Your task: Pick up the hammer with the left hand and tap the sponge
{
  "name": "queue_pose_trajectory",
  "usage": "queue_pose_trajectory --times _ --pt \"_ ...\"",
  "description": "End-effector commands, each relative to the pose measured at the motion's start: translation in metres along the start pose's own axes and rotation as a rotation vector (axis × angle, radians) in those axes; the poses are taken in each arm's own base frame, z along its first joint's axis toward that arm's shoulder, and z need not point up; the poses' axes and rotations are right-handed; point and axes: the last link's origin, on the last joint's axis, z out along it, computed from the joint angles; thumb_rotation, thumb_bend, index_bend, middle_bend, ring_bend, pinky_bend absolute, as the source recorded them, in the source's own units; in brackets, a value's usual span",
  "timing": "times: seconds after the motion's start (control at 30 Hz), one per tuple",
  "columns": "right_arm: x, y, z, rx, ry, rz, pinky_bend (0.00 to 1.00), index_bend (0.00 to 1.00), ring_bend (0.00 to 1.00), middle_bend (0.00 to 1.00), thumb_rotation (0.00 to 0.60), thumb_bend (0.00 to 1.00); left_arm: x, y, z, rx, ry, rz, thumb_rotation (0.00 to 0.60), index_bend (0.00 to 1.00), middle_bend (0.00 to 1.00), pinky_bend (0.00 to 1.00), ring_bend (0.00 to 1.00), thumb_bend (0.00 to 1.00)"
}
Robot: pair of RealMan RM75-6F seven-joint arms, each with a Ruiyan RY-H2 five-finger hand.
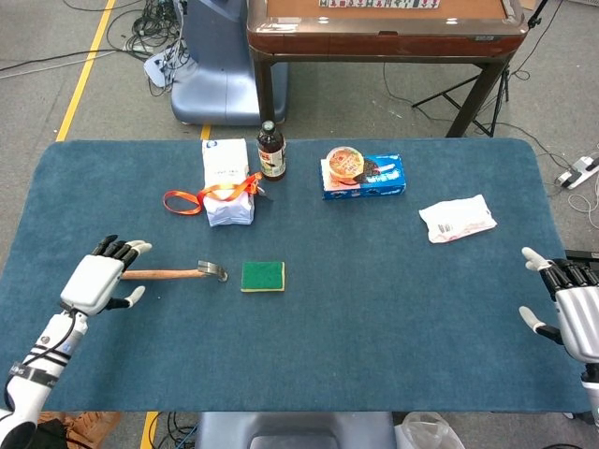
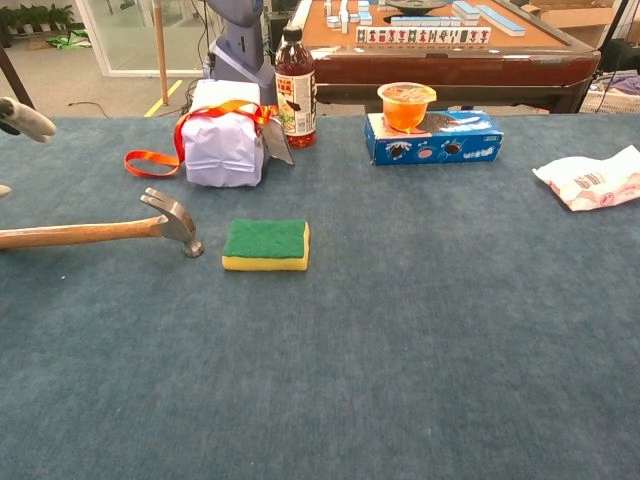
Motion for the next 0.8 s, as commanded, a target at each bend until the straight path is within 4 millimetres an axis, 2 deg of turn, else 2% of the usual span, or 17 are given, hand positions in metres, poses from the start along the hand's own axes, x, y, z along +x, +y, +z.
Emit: queue_pose_trajectory --times 0.03,0.2,0.43,0.8 --pt "0.0 0.002 -0.002 -0.006 -0.001 0.0 0.31 0.17 0.23 0.33 0.6 0.19 -0.005 0.011 0.024 -0.016 -0.045 0.013 0.6 0.17 0.19 0.05 0.15 0.29" --pt "-0.001 0.005 -0.005 -0.016 -0.008 0.001 0.31 0.17 0.24 0.33 0.6 0.19 -0.016 0.021 0.043 -0.02 -0.114 0.043 0.6 0.17 0.19 0.04 0.14 0.29" --pt "-0.003 0.009 -0.007 -0.025 -0.016 0.005 0.31 0.17 0.24 0.33 0.6 0.19 -0.03 0.03 0.059 -0.001 -0.182 0.074 0.6 0.19 0.19 0.04 0.14 0.29" --pt "-0.004 0.015 -0.012 -0.043 -0.016 0.011 0.31 0.17 0.23 0.33 0.6 0.19 -0.042 0.04 0.072 0.023 -0.23 0.084 0.6 0.25 0.24 0.04 0.15 0.29"
